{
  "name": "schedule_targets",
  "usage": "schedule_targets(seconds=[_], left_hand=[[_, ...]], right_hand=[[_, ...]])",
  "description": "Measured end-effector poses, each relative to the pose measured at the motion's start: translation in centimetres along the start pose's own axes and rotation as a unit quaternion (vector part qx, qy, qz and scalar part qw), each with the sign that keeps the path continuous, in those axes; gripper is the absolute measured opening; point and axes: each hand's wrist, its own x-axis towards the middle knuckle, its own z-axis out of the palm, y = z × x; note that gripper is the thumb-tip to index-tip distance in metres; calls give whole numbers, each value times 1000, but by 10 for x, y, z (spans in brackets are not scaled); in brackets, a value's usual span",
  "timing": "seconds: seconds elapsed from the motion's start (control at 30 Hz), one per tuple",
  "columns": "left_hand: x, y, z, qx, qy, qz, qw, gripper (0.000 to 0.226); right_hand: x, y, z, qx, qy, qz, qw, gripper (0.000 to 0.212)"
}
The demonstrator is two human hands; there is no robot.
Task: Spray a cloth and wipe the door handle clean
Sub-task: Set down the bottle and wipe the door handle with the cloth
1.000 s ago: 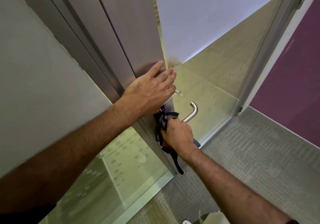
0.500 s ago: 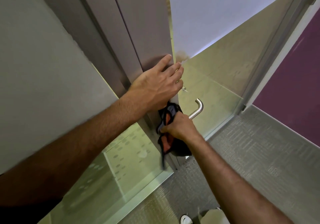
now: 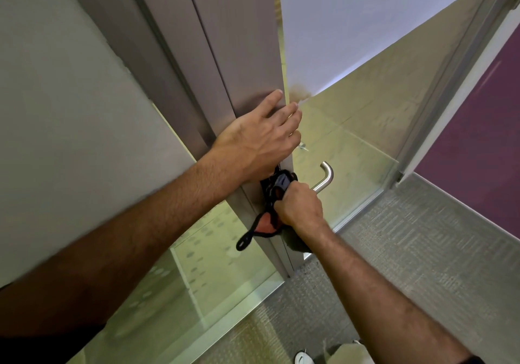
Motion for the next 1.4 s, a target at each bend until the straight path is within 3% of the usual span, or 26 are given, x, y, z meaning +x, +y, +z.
schedule_targets(seconds=[0.17, 0.33, 0.5, 0.57, 0.67, 0.73, 0.83, 1.1, 1.23, 1.4], left_hand=[[1, -1, -2, -12, -7, -2, 1000, 54], [1, 1, -1, -18, -12, -2, 1000, 56], [0, 0, -3, -16, -6, -5, 1000, 52], [0, 1, -4, -10, -9, -5, 1000, 51], [0, 0, -6, -10, -10, 0, 1000, 56], [0, -1, -9, -2, -14, 1, 1000, 62], [-1, -1, -9, 1, -19, 3, 1000, 62], [0, 0, -4, -11, -21, -5, 1000, 55], [0, 0, -5, -15, -11, -5, 1000, 54], [0, 0, -5, -21, -6, -5, 1000, 54]], right_hand=[[-10, 20, 8, -25, 49, -105, 993, 32], [-13, 39, -9, -12, 87, -162, 983, 20], [0, 63, -60, 40, 85, -115, 989, 23], [4, 74, -73, 55, 48, -86, 994, 30], [3, 70, -61, 93, -41, -70, 992, 58], [1, 61, -42, 101, -31, -62, 992, 68], [1, 42, -27, 81, 12, -42, 996, 59], [2, 9, -22, -125, -36, -75, 989, 23], [13, 26, -52, -109, -86, -63, 988, 27], [23, 45, -87, -32, 28, -111, 993, 39]])
